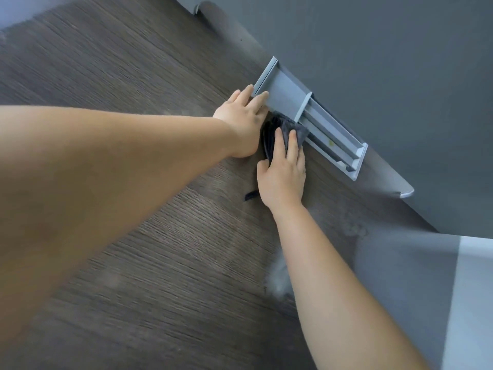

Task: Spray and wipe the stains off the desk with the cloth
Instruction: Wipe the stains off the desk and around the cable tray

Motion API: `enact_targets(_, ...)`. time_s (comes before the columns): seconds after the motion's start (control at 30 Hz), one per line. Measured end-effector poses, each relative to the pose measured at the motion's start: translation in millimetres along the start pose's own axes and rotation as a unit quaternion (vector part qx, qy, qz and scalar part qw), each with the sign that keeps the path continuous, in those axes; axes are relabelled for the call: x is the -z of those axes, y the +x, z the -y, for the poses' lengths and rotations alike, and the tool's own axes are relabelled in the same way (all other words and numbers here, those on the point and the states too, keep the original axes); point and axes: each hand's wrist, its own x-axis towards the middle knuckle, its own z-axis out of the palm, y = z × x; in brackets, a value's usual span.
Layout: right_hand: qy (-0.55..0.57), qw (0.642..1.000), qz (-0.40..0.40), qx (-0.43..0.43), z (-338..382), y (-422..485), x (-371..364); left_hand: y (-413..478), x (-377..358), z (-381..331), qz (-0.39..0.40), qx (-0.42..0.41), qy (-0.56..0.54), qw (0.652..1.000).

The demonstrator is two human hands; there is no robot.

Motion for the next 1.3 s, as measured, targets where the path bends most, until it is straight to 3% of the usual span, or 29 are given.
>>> enact_targets(0.23, 0.037, 0.996, -0.013, -0.086, -7, 30, 10, -8, -1, 1, 0.033, -0.017, -0.002, 0.999)
enact_targets(0.47, -0.008, 0.999, 0.024, -0.024, 13, 60, 17, -7, -1, -2, 0.016, -0.016, -0.007, 1.000)
enact_targets(0.67, -0.001, 0.998, -0.046, 0.033, -29, 27, 5, -4, 7, -5, 0.042, -0.006, 0.022, 0.999)
enact_targets(0.8, 0.017, 0.996, -0.087, -0.024, -55, -12, -9, 3, 5, -17, 0.031, 0.009, 0.038, 0.999)
enact_targets(0.9, 0.025, 0.992, -0.092, -0.080, -68, -20, -11, 9, -3, -32, 0.039, -0.048, 0.057, 0.996)
enact_targets(1.07, 0.194, 0.942, -0.176, -0.208, -66, 28, 5, 12, -9, -38, 0.067, -0.050, 0.058, 0.995)
enact_targets(1.13, 0.173, 0.954, -0.135, -0.203, -57, 46, 9, 13, -8, -37, 0.071, -0.051, 0.064, 0.994)
enact_targets(1.2, 0.085, 0.981, -0.052, -0.167, -40, 55, 8, 15, -7, -37, 0.076, -0.050, 0.069, 0.993)
enact_targets(1.3, 0.051, 0.989, -0.021, -0.136, -23, 60, 5, 16, -9, -38, 0.065, -0.049, 0.060, 0.995)
